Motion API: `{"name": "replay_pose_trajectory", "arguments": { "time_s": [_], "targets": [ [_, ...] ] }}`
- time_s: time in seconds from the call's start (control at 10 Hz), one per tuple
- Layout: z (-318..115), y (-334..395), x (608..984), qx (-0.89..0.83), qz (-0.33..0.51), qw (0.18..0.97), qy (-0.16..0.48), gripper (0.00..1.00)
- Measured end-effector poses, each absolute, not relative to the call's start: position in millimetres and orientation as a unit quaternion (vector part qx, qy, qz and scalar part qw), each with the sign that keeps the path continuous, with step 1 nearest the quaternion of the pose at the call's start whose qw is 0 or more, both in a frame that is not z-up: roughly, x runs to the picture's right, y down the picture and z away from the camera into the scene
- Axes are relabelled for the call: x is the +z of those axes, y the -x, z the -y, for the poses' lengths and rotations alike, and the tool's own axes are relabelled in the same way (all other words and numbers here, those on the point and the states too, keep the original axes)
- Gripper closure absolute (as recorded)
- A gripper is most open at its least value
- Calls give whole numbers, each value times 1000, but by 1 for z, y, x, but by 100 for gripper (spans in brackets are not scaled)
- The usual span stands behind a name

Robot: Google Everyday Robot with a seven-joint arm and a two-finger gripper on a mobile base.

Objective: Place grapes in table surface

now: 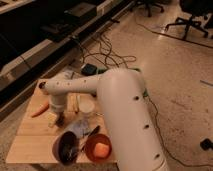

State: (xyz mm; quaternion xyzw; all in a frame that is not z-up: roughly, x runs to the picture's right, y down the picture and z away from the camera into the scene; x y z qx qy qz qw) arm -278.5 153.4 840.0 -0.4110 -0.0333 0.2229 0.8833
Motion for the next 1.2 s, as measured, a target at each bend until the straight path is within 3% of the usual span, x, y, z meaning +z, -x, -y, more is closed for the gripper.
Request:
{"name": "replay_pose_trajectory", "arguments": {
  "time_s": [0.5, 1.2],
  "targets": [
    [-132, 256, 878, 252, 33, 884, 393, 20],
    [-122, 294, 872, 200, 70, 891, 401, 20]
  ]
}}
